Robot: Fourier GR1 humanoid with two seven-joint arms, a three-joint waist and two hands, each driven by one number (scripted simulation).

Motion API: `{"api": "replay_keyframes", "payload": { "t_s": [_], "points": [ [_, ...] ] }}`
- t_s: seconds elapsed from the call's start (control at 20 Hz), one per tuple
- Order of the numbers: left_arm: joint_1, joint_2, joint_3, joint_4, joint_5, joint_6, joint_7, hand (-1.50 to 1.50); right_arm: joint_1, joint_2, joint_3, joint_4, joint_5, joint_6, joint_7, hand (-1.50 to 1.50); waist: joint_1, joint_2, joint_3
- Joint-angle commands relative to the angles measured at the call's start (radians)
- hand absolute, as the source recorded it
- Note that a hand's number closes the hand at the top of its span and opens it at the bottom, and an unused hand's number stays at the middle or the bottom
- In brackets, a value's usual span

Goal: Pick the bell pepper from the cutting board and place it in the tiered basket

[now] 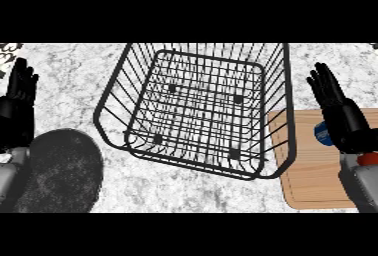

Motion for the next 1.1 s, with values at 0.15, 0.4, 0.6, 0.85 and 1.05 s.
{"api": "replay_keyframes", "payload": {
  "t_s": [0.15,0.4,0.6,0.85,1.05],
  "points": [
    [0.174,-0.072,-0.079,0.057,0.0,-0.015,0.056,0.0,0.094,-0.189,-0.266,0.025,0.058,-0.208,0.004,1.5,-0.074,-0.072,-0.009],
    [0.266,-0.151,-0.106,0.091,0.036,-0.009,0.076,0.0,0.175,-0.156,-0.555,0.197,0.03,-0.58,0.108,-1.5,-0.168,-0.075,-0.007],
    [0.283,-0.197,-0.159,0.09,0.011,-0.01,0.06,0.0,0.278,-0.062,-0.659,0.044,0.014,-0.731,0.016,-1.5,-0.1,-0.078,-0.008],
    [0.314,-0.232,-0.199,0.057,-0.016,-0.012,0.039,0.0,0.558,-0.063,-0.598,-0.278,0.044,-0.681,0.195,-1.5,-0.053,-0.072,-0.009],
    [0.3,-0.206,-0.2,0.027,-0.025,-0.024,0.061,0.0,0.657,-0.183,-0.459,-0.315,0.101,-0.612,0.466,-1.5,-0.034,-0.064,-0.014]
  ]
}}
